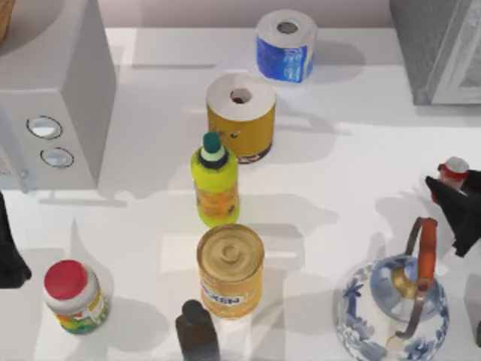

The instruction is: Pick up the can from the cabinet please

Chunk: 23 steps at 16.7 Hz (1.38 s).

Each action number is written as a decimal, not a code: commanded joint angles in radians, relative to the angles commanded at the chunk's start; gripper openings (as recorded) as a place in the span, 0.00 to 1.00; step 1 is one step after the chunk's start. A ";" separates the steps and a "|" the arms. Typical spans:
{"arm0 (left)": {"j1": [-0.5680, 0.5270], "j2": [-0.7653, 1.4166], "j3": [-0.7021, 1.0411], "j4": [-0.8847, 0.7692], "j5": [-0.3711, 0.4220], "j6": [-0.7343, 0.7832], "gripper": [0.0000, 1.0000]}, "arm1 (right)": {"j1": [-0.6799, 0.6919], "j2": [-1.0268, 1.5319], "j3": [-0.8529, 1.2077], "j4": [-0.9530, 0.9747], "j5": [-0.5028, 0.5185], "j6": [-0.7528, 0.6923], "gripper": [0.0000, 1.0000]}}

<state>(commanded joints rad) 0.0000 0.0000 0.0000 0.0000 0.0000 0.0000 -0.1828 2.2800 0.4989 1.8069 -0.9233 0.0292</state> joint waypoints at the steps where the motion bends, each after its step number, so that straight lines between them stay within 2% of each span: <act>1: 0.000 0.000 0.000 0.000 0.000 0.000 1.00 | 0.000 0.000 0.000 0.000 0.000 0.000 0.00; 3: 0.000 0.000 0.000 0.000 0.000 0.000 1.00 | 0.000 0.000 0.000 0.000 0.000 0.000 0.00; 4: 0.000 0.000 0.000 0.000 0.000 0.000 1.00 | 0.006 0.091 0.017 -0.048 0.005 0.001 0.00; 11: 0.000 0.000 0.000 0.000 0.000 0.000 1.00 | 0.066 0.036 0.066 -0.034 0.067 -0.003 0.00; 15: 0.000 0.000 0.000 0.000 0.000 0.000 1.00 | 0.069 0.035 0.066 -0.034 0.069 -0.003 0.00; 23: 0.000 0.000 0.000 0.000 0.000 0.000 1.00 | 0.069 0.035 0.066 -0.034 0.069 -0.003 0.60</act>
<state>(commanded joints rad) 0.0000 0.0000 0.0000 0.0000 0.0000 0.0000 -0.1143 2.3155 0.5649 1.7730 -0.8544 0.0259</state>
